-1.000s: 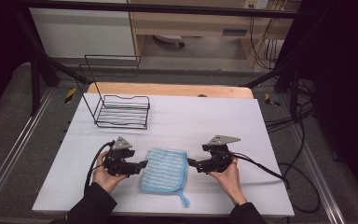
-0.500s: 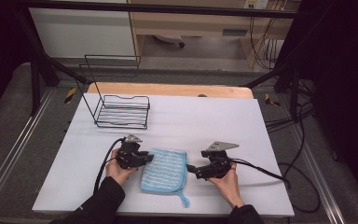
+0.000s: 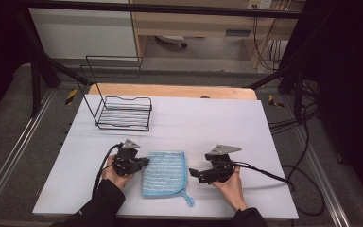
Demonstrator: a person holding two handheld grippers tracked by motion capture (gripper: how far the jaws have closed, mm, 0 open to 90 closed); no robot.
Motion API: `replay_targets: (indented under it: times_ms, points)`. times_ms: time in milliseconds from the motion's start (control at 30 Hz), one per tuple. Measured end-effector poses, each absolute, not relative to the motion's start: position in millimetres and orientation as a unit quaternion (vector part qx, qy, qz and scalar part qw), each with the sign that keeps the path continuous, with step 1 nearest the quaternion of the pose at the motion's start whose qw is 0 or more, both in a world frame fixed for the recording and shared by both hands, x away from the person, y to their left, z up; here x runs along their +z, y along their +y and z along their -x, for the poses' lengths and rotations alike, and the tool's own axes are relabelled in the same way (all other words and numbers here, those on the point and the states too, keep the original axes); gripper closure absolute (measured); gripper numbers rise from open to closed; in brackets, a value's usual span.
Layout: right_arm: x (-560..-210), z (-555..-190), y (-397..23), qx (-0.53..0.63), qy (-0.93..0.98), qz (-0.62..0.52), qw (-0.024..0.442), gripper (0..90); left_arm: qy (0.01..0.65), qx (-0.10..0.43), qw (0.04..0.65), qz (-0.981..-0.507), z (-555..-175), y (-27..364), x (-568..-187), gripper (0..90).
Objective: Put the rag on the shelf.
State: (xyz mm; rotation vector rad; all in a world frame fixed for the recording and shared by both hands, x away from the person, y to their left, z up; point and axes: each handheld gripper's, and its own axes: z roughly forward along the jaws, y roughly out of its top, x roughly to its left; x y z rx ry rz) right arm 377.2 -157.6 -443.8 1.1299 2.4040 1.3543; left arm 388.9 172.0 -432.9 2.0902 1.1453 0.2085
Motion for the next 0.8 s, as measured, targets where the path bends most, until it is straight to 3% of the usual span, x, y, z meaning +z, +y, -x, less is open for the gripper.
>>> replay_targets:
  times_ms: [200,300,600,800]
  points:
    - [-444,-378,-157,0.453,0.803,-0.380,0.079,6.5,0.444,0.099,0.381,-0.805,-400,171,-431,63.3]
    - [-444,-380,-157,0.453,0.802,-0.381,0.079,6.2,0.455,0.099,0.388,-0.795,-408,171,-432,57.3]
    - [-444,-380,-157,0.455,0.802,-0.381,0.075,7.0,0.456,0.074,0.376,-0.803,-416,169,-442,63.0]
    - [-441,-387,-156,0.469,0.791,-0.387,0.064,13.5,0.453,0.057,0.376,-0.806,-417,169,-445,69.7]
